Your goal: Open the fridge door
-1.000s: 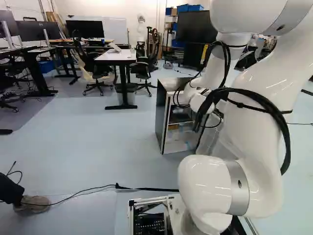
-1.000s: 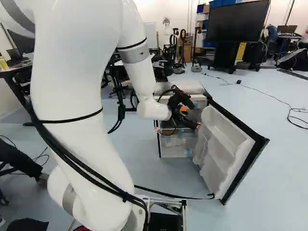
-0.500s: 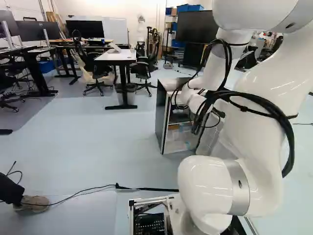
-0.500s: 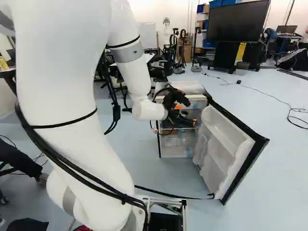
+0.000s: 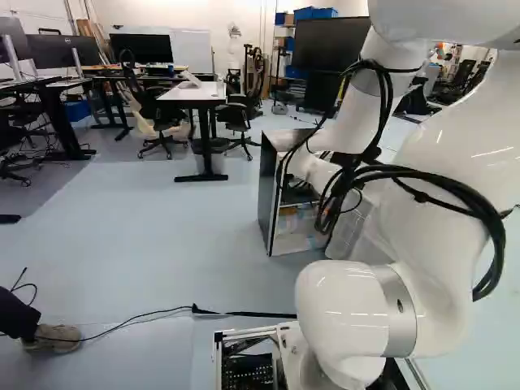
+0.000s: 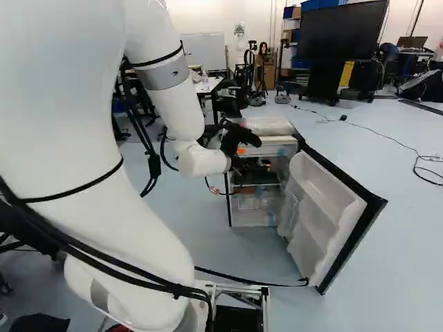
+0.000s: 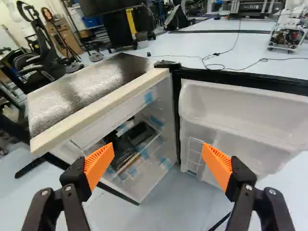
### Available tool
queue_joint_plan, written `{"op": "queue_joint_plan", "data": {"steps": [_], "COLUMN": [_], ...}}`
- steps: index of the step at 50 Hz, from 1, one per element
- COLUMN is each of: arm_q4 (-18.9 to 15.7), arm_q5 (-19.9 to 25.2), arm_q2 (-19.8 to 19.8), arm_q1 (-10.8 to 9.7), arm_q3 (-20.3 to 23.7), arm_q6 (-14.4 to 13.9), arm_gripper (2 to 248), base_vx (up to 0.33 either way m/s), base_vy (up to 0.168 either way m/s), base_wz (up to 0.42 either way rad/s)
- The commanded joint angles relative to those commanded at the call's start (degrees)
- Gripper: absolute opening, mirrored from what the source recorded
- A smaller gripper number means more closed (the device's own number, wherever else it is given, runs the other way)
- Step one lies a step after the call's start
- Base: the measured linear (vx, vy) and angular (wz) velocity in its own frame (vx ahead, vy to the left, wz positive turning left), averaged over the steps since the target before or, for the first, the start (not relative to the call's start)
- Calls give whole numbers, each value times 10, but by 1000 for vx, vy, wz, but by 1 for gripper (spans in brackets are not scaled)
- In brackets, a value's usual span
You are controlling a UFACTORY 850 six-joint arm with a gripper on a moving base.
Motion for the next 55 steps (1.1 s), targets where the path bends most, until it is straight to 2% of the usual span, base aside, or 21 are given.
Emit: {"op": "queue_joint_plan", "data": {"steps": [29, 55], "arm_q4": [-139, -224], "arm_q5": [4, 6], "arm_q2": [94, 152], "arm_q1": [55, 88], "arm_q3": [82, 131], "arm_q6": [0, 0], "arm_gripper": [247, 247], "base_vx": [0, 0], "base_vy": [0, 0], "base_wz": [0, 0]}}
